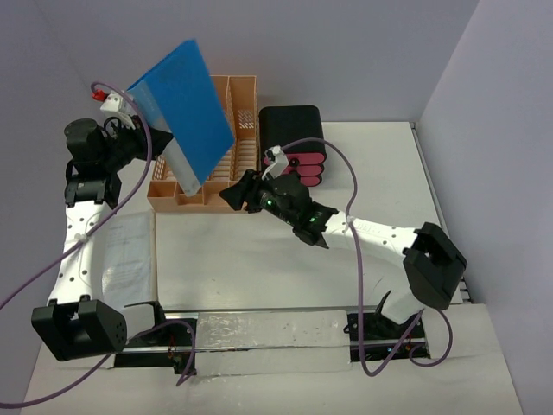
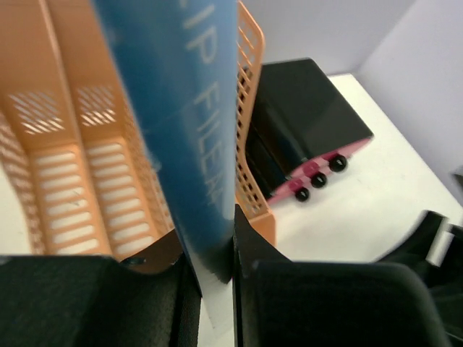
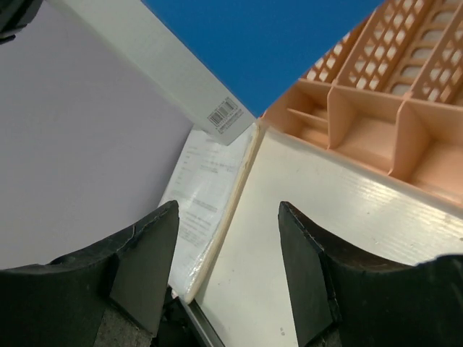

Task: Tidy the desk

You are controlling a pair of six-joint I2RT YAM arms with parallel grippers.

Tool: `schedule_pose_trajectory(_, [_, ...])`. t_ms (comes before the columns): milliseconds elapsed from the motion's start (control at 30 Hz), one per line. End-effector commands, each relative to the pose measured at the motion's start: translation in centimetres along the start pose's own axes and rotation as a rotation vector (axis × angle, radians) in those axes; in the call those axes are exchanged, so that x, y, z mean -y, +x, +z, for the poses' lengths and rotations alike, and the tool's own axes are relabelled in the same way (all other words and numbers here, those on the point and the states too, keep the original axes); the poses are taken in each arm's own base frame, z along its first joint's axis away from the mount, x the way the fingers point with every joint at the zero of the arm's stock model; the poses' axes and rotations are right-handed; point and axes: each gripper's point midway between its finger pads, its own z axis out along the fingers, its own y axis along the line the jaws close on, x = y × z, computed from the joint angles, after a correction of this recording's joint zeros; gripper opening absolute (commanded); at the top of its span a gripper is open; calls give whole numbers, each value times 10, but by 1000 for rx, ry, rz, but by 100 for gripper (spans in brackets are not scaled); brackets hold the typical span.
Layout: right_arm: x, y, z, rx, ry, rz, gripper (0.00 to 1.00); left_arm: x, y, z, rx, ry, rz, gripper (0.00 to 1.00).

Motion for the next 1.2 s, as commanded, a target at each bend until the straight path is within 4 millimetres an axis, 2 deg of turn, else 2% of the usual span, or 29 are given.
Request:
schedule_pose_trajectory(0, [-17,-37,-19,96,5,-87,65,3,-62,-19,155,-95,213,0])
schedule_pose_trajectory(300, [-4,-53,-41,174,73,-130,65,-20,-104,-53,291,-346,346,0])
schedule_pose_trajectory(500, [8,-58,-53,212,118,-157,65,-24,-121,-72,354,-437,442,0])
schedule_pose_trajectory(567, [12,-60,-56,223,133,-165,65,-26,-123,-73,377,-444,466,0])
schedule_pose_trajectory(767, [21,-61,-62,235,168,-185,65,-45,-118,-58,363,-475,469,0])
schedule_pose_trajectory(1067, [33,-67,-74,264,229,-215,66,-55,-116,-26,386,-410,449,0])
schedule_pose_trajectory(1167, [39,-68,-80,271,258,-225,66,-61,-107,-10,391,-372,436,0])
